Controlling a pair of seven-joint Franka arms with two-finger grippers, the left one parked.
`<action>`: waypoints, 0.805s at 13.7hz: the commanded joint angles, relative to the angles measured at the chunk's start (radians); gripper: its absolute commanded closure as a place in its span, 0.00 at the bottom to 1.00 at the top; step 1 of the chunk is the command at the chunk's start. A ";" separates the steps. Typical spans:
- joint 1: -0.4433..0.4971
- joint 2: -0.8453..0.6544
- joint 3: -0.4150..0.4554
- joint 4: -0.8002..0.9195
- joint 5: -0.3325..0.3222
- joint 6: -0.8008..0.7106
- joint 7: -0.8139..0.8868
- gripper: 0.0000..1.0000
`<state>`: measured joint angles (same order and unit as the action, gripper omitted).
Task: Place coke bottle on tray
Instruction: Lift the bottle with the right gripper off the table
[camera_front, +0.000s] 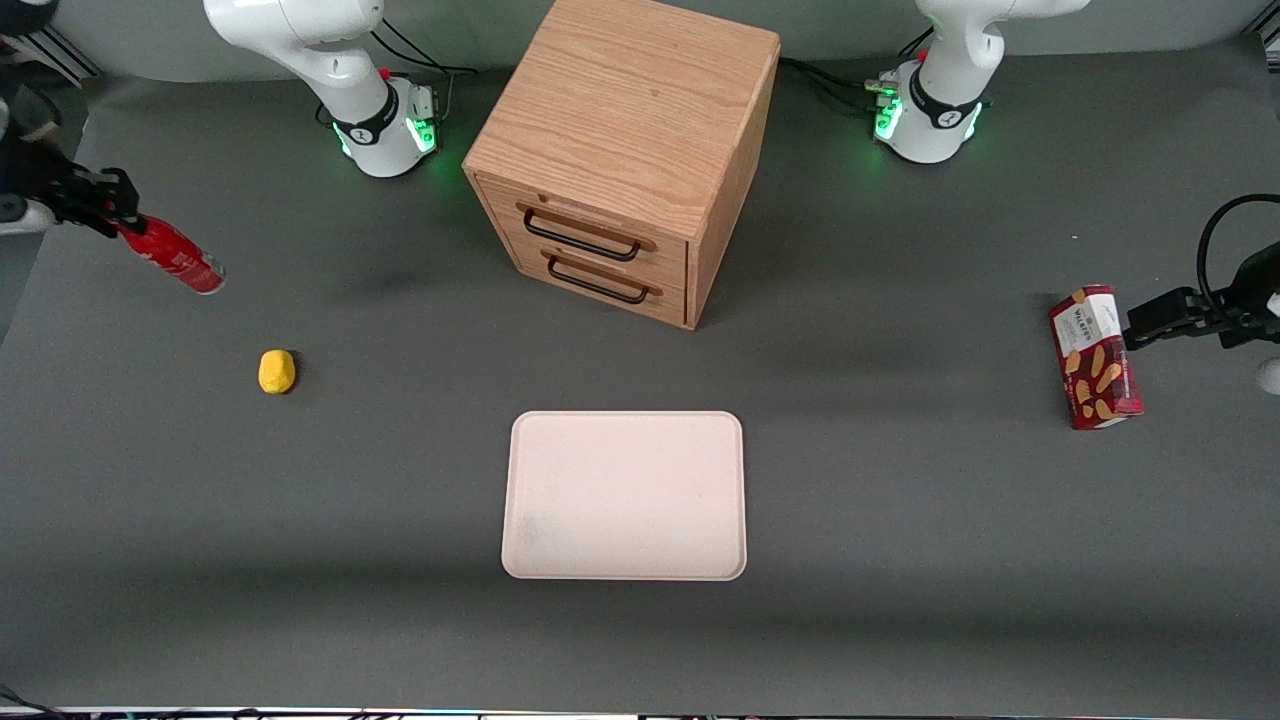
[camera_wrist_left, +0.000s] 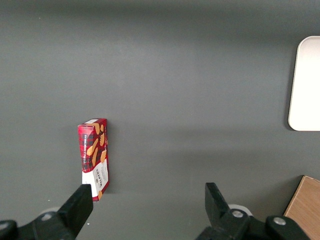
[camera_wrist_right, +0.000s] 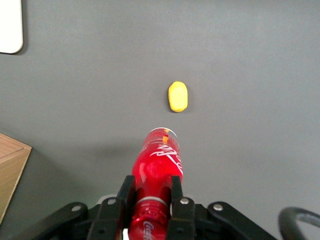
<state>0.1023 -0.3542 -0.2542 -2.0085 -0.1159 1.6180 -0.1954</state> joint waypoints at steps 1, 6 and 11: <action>0.008 0.076 -0.002 0.195 0.027 -0.130 -0.009 1.00; 0.007 0.133 0.000 0.326 0.056 -0.216 -0.009 1.00; 0.005 0.345 0.099 0.563 0.124 -0.240 0.022 1.00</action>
<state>0.1072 -0.1354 -0.1811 -1.6144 -0.0173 1.4311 -0.1931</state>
